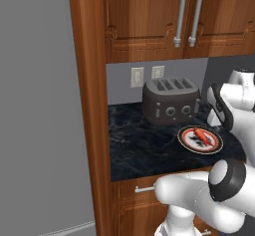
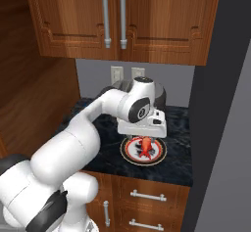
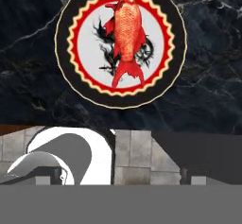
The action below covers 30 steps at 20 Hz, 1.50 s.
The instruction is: Place the fish on the rack of the oven, and slide the rack back inside. Close the oven door.
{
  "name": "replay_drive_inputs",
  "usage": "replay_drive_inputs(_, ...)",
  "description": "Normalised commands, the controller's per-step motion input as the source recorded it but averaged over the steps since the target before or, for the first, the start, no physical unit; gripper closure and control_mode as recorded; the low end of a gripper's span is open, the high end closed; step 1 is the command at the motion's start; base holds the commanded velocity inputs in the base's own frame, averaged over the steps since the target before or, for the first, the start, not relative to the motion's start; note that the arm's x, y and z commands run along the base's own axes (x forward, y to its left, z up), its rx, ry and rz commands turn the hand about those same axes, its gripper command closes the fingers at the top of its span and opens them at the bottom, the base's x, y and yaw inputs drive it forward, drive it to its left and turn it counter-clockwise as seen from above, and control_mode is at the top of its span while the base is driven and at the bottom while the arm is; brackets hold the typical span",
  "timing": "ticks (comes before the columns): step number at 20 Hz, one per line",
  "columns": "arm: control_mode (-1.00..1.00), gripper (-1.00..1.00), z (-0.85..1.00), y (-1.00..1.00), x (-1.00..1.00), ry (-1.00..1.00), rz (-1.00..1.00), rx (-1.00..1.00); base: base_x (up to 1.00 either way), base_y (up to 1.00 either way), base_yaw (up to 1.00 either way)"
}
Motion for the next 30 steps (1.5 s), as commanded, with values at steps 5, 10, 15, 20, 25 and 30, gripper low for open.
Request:
replay_drive_inputs(5, -1.00, -1.00, -0.62, 0.10, 0.37, 0.05, 0.14, 0.00, 0.00, 0.00, 0.00)
replay_drive_inputs(10, -1.00, -1.00, -0.56, 0.00, 0.48, 0.00, 0.18, 0.01, 0.00, 0.00, 0.00)
replay_drive_inputs(15, -1.00, -1.00, -0.31, 0.00, 0.43, -0.04, 0.16, 0.03, 0.00, 0.00, 0.00)
replay_drive_inputs(20, -1.00, -1.00, -0.17, -0.03, 0.32, -0.03, 0.10, 0.00, 0.00, 0.00, 0.00)
replay_drive_inputs(25, -1.00, -1.00, -0.11, -0.24, 0.03, 0.00, 0.03, 0.00, 0.00, 0.00, 0.00)
replay_drive_inputs(30, -1.00, -1.00, -0.13, -0.17, 0.00, 0.00, 0.02, 0.00, 0.00, 0.00, 0.00)
